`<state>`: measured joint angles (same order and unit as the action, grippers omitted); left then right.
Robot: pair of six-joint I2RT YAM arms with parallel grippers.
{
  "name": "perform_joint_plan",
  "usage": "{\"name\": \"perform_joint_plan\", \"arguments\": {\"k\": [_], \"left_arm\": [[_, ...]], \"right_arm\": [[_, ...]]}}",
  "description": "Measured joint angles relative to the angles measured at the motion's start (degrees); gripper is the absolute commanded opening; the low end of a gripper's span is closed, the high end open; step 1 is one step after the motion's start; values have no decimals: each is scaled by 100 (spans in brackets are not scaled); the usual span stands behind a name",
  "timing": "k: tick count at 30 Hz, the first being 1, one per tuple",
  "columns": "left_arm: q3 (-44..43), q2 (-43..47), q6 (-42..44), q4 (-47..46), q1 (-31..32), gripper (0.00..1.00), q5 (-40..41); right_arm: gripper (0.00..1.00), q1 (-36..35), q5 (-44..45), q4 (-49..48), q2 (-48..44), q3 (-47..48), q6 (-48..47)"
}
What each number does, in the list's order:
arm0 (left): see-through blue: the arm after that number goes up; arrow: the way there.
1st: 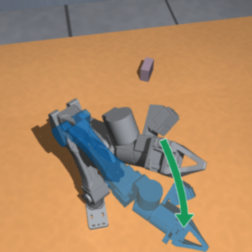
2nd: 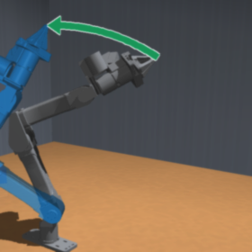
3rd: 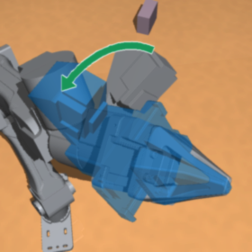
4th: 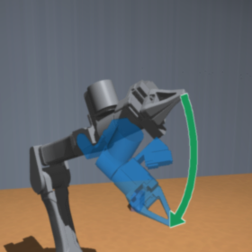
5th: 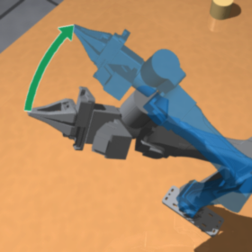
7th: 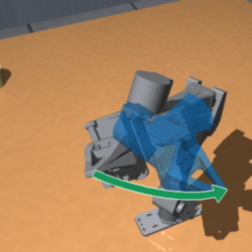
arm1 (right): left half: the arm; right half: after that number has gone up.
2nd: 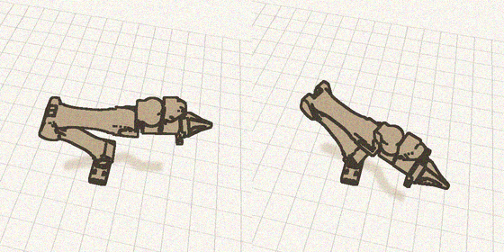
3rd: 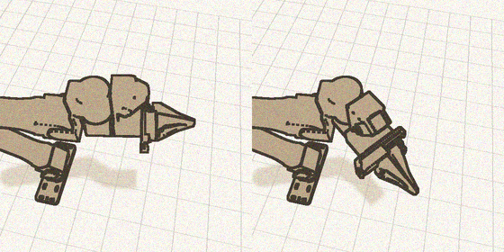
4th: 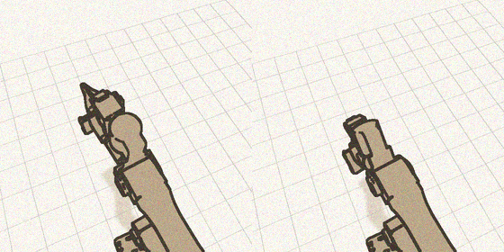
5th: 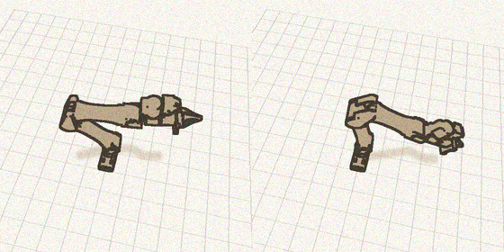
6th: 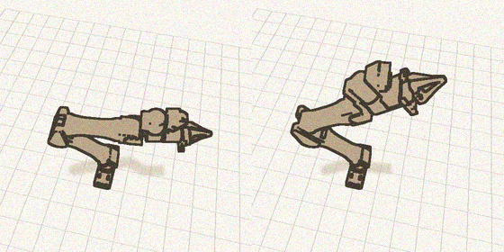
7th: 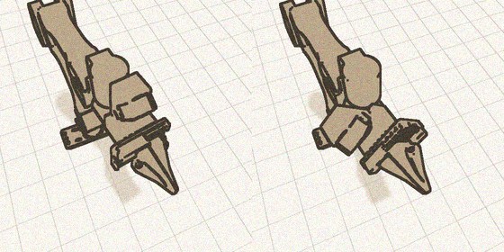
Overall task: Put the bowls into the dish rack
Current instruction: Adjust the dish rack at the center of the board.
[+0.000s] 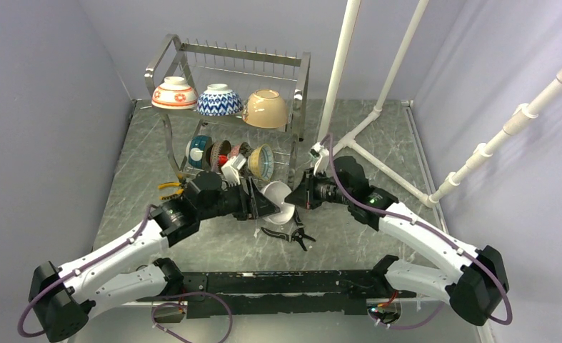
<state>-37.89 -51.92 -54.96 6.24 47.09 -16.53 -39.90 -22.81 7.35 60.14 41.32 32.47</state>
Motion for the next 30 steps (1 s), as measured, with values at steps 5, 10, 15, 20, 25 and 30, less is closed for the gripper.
{"name": "perform_joint_plan", "arguments": {"k": [5,10,15,20,25,30], "left_arm": [[-946,-140,463,697,-28,3,35],[-2133,-334,1054,1257,-57,3,28],[-2964,-444,1510,1547,-50,3,-22],[-3567,-623,1862,1853,-35,3,59],[-4409,-973,2243,2105,-35,3,450],[-5038,-1217,2618,2068,-15,3,918]], "right_arm": [[0,42,37,498,-57,761,-205],[0,83,162,994,-144,1794,-518],[0,74,175,1202,-173,2538,-748],[0,63,201,1327,-15,3077,-964],[0,76,435,1453,455,3978,-1338],[0,70,658,1443,940,4872,-1753]]}}
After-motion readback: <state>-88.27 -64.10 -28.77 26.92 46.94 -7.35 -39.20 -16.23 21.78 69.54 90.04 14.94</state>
